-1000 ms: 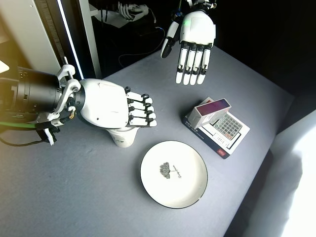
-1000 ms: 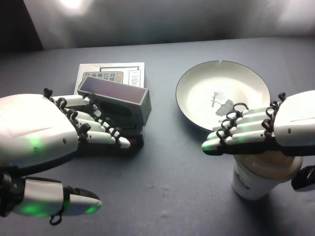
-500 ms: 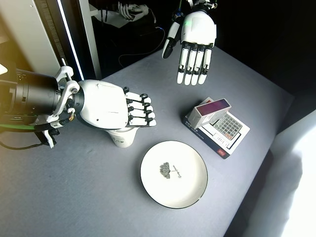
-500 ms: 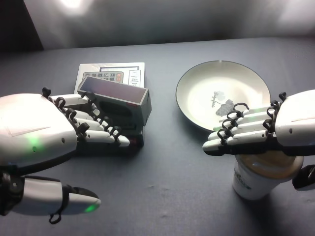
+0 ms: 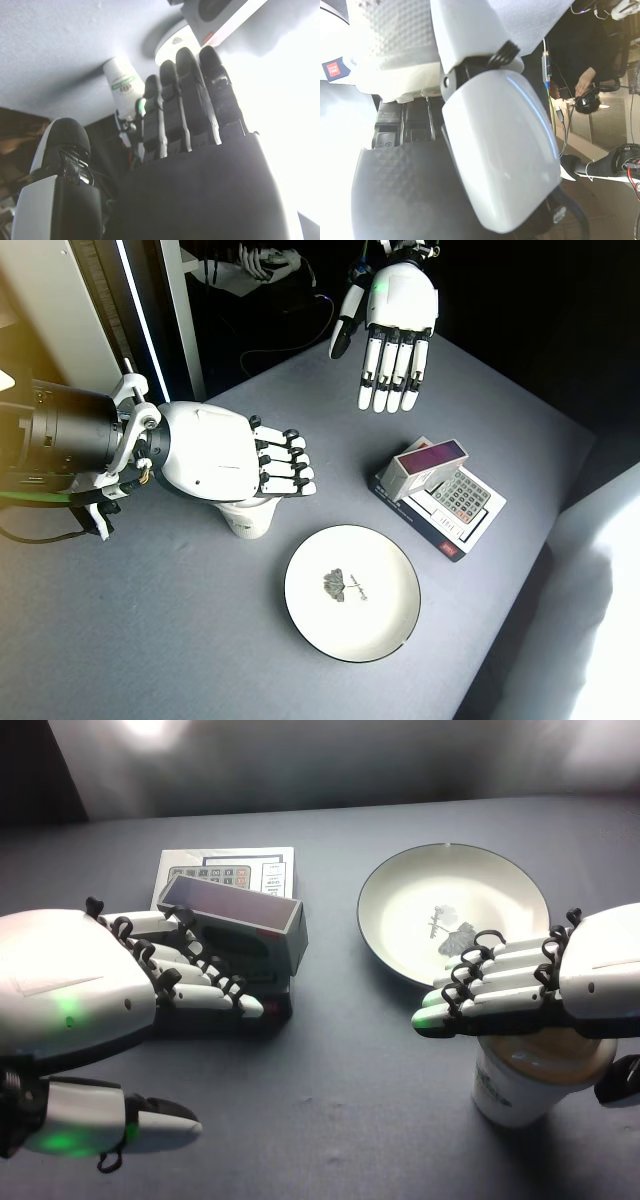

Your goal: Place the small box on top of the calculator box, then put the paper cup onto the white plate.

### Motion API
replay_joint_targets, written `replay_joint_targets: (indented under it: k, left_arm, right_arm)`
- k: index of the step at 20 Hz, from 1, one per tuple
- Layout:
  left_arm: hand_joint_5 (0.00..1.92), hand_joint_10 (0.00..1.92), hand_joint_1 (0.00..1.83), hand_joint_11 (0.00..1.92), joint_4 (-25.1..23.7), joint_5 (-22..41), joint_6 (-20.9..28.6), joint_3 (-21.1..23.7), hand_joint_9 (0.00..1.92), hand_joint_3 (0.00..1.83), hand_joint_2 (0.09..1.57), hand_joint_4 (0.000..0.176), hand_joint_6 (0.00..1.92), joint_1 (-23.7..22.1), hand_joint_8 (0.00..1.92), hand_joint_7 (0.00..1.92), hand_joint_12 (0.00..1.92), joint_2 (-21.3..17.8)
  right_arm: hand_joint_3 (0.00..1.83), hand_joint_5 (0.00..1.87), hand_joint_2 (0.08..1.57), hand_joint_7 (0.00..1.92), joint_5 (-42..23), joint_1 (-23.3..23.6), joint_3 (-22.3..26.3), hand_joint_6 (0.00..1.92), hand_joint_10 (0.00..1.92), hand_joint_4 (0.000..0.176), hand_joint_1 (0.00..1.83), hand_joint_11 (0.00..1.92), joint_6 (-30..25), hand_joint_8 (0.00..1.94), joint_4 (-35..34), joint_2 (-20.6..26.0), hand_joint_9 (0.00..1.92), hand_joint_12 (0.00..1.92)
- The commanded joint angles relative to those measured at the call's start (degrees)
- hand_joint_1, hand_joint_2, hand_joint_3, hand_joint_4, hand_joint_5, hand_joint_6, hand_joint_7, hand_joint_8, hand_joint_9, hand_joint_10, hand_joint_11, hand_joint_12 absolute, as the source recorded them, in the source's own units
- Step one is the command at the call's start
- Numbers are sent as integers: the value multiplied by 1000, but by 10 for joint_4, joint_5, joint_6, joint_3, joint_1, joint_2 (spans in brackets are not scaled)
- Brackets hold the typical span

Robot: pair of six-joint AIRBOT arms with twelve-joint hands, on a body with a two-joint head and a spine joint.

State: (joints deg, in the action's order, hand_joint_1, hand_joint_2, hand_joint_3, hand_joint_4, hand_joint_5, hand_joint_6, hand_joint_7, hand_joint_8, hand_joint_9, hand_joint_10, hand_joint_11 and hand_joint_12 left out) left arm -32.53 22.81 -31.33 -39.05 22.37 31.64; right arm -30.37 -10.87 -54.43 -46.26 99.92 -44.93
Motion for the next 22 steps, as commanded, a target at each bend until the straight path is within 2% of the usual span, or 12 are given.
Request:
replay_joint_targets:
  k: [1, 5, 9, 12, 13, 16, 17, 18, 20, 21, 22]
  left_arm:
    - [353, 2, 269, 67, 10, 51, 2, -2, 414, 2, 1268, 0, 2, -8, 2, 403, 657, -5]
    - [374, 8, 279, 91, 8, 51, 2, -3, 435, 0, 1264, 0, 7, -8, 7, 425, 662, -5]
    - [362, 0, 266, 74, 8, 51, 2, -3, 415, 1, 1271, 0, 0, -9, 0, 406, 646, -5]
    - [361, 2, 290, 81, 8, 51, 2, -2, 422, 0, 1268, 0, 0, -10, 1, 410, 654, -5]
    - [372, 5, 289, 88, 8, 51, 2, -2, 430, 0, 1269, 0, 5, -10, 5, 420, 659, -5]
    - [384, 9, 259, 112, 8, 51, 2, -2, 450, 1, 1270, 0, 5, -10, 7, 437, 666, -5]
    - [396, 13, 293, 124, 7, 51, 2, -2, 465, 0, 1264, 0, 7, -10, 10, 451, 665, -5]
    - [398, 13, 298, 131, 7, 51, 2, -3, 469, 0, 1262, 0, 7, -10, 10, 453, 665, -5]
    - [398, 9, 287, 129, 7, 51, 2, -3, 467, 1, 1268, 0, 5, -10, 8, 455, 660, -5]
    - [389, 6, 256, 129, 7, 51, 2, -3, 464, 3, 1274, 0, 2, -10, 4, 450, 657, -5]
    - [398, 8, 270, 136, 7, 50, 2, -3, 473, 1, 1272, 0, 5, -10, 6, 459, 657, -5]
  right_arm:
    - [11, 0, 1048, 0, -5, 1, -3, 0, 0, 0, 1564, 0, 0, 0, -6, 8, 0, 0]
    - [16, 0, 1066, 0, -5, 2, -3, 0, 0, 0, 1647, 18, 0, 0, -6, 8, 0, 14]
    - [20, 0, 1082, 0, -5, 3, -3, 0, 0, 0, 1594, 17, 0, 0, -6, 8, 0, 22]
    - [1, 46, 1146, 10, -5, 3, -3, 8, 13, 0, 1574, 0, 0, 2, -6, 8, 55, 478]
    - [4, 143, 1160, 124, -5, 3, -3, 16, 28, 0, 1610, 0, 0, 12, -6, 8, 166, 786]
    - [7, 305, 1192, 299, -5, 3, -3, 21, 38, 0, 1684, 0, 0, 14, -6, 8, 329, 1194]
    - [2, 450, 1184, 440, -5, 3, -3, 41, 58, 0, 1802, 372, 0, 22, -6, 8, 447, 1650]
    - [3, 527, 1175, 520, -5, 3, -3, 39, 63, 0, 1825, 461, 0, 17, -6, 8, 518, 1728]
    - [3, 766, 1152, 755, -5, 3, -3, 66, 120, 0, 1831, 528, 0, 32, -6, 8, 694, 1696]
    - [2, 870, 1177, 868, -5, 3, -3, 94, 1156, 0, 1776, 574, 1, 58, -6, 8, 584, 1832]
    - [51, 939, 1181, 749, -5, 3, -3, 117, 1444, 0, 1648, 611, 1, 1000, -6, 8, 565, 1873]
